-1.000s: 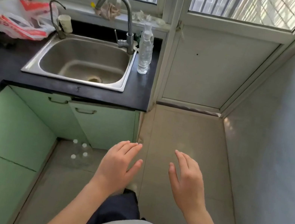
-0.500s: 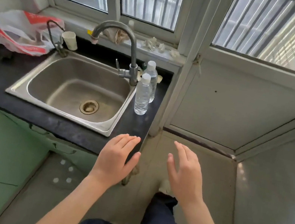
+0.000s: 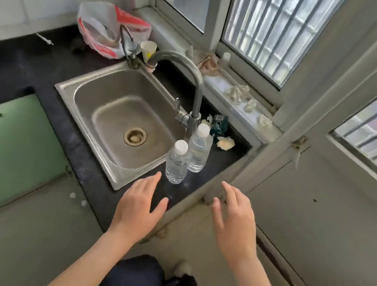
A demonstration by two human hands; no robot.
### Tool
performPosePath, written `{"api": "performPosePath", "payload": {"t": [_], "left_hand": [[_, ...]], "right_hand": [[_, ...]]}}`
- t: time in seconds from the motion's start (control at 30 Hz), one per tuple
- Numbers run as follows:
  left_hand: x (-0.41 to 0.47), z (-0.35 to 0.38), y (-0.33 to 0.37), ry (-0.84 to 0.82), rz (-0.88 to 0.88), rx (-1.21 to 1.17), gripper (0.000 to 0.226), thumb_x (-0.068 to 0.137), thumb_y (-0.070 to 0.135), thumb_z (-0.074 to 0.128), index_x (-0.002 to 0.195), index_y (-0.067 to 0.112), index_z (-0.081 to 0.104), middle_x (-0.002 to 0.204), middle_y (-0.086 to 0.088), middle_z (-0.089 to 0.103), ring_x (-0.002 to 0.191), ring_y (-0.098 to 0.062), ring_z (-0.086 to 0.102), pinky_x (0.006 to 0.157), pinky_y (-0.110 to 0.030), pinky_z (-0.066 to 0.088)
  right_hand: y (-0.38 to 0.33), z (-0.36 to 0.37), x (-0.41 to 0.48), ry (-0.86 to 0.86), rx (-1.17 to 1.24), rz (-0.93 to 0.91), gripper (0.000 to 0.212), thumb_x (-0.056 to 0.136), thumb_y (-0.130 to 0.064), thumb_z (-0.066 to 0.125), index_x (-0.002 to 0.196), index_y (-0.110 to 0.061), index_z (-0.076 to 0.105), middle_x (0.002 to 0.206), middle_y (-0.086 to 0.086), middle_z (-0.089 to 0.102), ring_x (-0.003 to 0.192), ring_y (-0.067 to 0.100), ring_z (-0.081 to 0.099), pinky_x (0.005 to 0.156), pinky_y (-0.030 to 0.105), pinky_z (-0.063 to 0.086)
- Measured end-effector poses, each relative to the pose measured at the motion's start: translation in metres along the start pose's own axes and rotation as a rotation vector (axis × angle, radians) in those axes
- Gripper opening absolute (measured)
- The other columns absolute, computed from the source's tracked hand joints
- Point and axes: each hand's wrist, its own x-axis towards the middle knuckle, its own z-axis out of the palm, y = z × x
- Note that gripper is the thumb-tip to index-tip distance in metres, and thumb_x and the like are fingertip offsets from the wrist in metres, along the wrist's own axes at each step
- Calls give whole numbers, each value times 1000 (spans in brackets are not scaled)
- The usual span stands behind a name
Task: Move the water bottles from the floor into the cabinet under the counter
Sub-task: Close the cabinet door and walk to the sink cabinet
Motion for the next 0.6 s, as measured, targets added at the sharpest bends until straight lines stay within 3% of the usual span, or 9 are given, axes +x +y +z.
{"api": "performPosePath", "payload": {"t": [0.13,0.3,0.47,0.6], "left_hand": [[23,14,6,5,-166,-43,81,90,47,60,154,13,24,153,-5,39,140,-21,37,111,-37,37],[53,41,-2,-45,-309,-169,101,82,50,69,156,18,8,159,-2,28,145,-18,27,116,-34,31],[85,63,-7,-60,-365,-244,100,74,50,77,151,21,21,155,1,35,142,-17,34,111,-33,34],[97,66,-5,-25,-396,-336,82,69,41,84,136,23,40,134,6,53,124,-13,49,94,-21,38]], "right_hand": [[10,14,39,-47,93,-76,55,96,-34,57,143,-7,48,135,7,57,127,20,49,109,28,36],[22,35,83,-174,154,-25,81,88,-37,72,154,-12,31,154,4,40,143,16,34,116,33,33],[33,59,126,-316,311,99,95,79,-33,80,156,-22,25,157,-7,35,144,7,31,114,26,30],[39,76,155,-420,398,89,84,74,-28,85,145,-30,39,142,-21,48,132,-2,43,109,27,38]]}}
